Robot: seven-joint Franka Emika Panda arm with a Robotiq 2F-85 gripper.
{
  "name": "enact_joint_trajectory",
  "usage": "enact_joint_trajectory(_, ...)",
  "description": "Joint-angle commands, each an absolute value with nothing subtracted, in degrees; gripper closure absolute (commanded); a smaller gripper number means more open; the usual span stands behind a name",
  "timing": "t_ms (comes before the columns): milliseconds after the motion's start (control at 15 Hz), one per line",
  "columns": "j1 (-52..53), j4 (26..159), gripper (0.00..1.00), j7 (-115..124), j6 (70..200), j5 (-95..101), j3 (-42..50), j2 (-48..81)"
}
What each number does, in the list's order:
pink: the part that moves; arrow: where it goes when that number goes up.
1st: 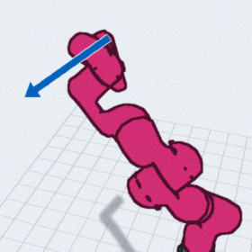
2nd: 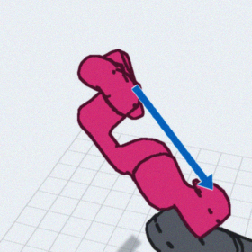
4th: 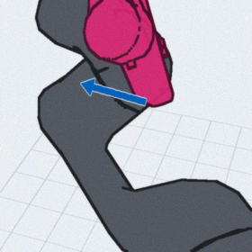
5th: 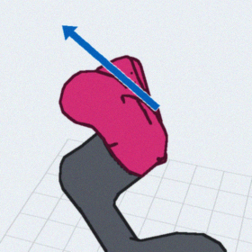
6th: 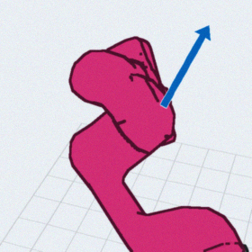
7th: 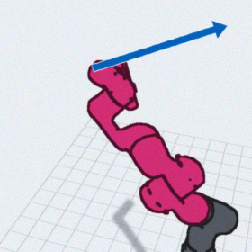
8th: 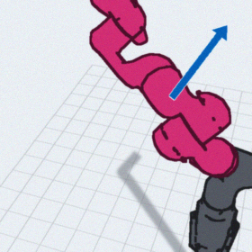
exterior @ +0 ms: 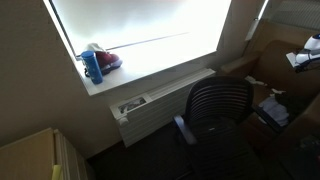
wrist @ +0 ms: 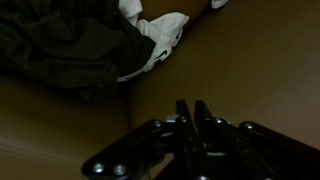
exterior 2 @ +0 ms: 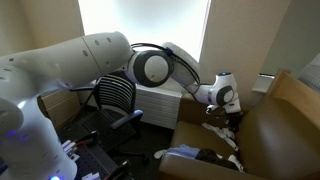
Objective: Remove the dark grey clothing from the sofa and place it on the backrest of the black chair, return the clothing to the sofa
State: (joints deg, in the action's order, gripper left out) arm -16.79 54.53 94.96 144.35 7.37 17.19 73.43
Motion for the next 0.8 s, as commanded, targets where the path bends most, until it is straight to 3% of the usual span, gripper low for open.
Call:
enact_joint_trajectory(0, -17.08, 54.64, 0.55, 92.31, 141.12, 7.12, 15.47, 74.53)
enact_joint_trajectory(467, -15.25, 50.99, 0.05, 85.77, 124.94, 5.70, 14.59, 81.77)
enact_joint_trajectory(600, -13.24, 49.09, 0.00, 91.17, 123.79, 6.67, 17.75, 84.08)
enact_joint_trajectory(667, -14.57, 53.06, 0.10, 89.59, 126.81, 7.33, 15.28, 81.48)
enact_joint_trajectory(733, -13.93, 52.37, 0.02, 90.45, 126.22, 7.33, 16.22, 82.34)
